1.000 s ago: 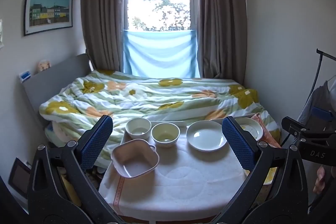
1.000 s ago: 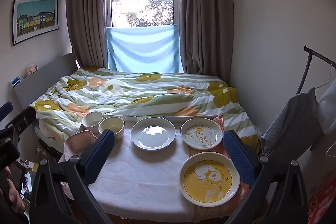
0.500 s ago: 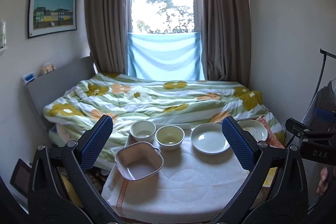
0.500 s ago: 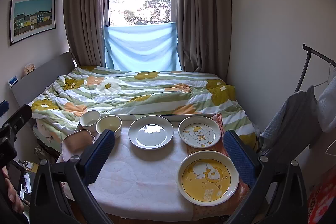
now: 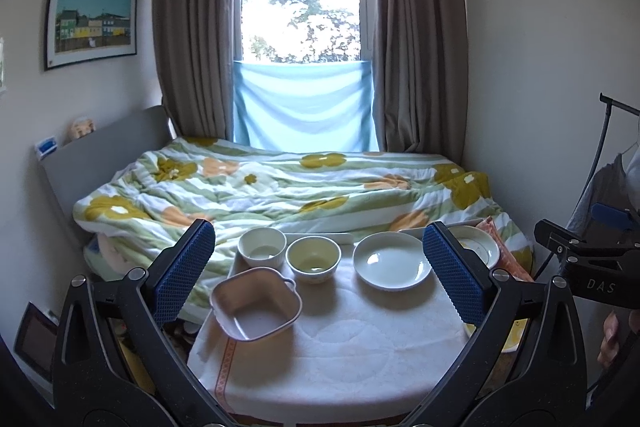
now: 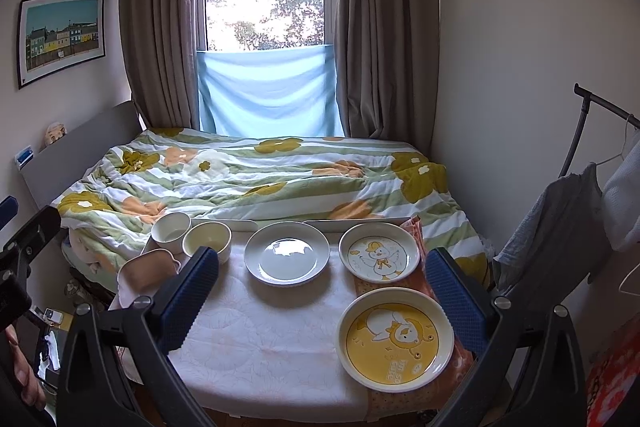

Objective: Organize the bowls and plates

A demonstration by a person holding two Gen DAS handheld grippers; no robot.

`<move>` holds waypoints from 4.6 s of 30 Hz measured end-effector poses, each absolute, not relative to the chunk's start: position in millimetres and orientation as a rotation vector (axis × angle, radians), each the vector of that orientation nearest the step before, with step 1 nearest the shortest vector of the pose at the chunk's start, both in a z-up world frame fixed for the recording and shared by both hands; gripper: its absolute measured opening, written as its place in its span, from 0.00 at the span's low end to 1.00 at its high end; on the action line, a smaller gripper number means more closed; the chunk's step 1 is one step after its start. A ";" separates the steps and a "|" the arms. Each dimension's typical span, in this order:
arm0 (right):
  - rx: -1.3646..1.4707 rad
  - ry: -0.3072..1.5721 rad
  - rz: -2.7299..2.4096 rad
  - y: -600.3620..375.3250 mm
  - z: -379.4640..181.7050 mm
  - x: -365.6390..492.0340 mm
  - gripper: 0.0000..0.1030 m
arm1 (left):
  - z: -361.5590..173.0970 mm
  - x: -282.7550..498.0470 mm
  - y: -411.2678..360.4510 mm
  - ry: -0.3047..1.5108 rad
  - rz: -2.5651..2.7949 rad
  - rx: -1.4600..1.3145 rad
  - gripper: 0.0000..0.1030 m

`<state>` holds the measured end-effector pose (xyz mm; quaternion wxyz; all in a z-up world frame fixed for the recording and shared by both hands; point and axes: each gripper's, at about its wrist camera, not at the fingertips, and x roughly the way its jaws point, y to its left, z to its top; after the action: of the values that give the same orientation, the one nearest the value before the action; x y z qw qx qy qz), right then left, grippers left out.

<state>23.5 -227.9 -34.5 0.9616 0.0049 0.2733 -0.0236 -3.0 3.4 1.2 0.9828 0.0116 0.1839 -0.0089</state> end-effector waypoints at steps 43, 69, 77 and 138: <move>0.003 0.544 -0.048 -220.0 -31.4 17.7 1.00 | 0.0 -7.8 3.4 0.379 -0.035 0.003 1.00; 0.093 0.601 -0.110 -249.0 -49.4 21.3 1.00 | -28.1 48.9 -20.2 0.547 -0.237 0.013 1.00; 0.194 0.778 -0.165 -309.9 -118.2 19.9 1.00 | -105.1 102.2 -90.4 0.779 -0.437 0.032 1.00; 0.288 1.094 0.144 -418.4 -264.3 141.8 0.10 | -249.9 180.8 -176.7 1.189 -0.311 0.001 0.15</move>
<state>141.8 -418.4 -264.3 0.8417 0.1362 0.5180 0.0680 180.8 -176.7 -249.9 0.8172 0.0006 0.5576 -0.1459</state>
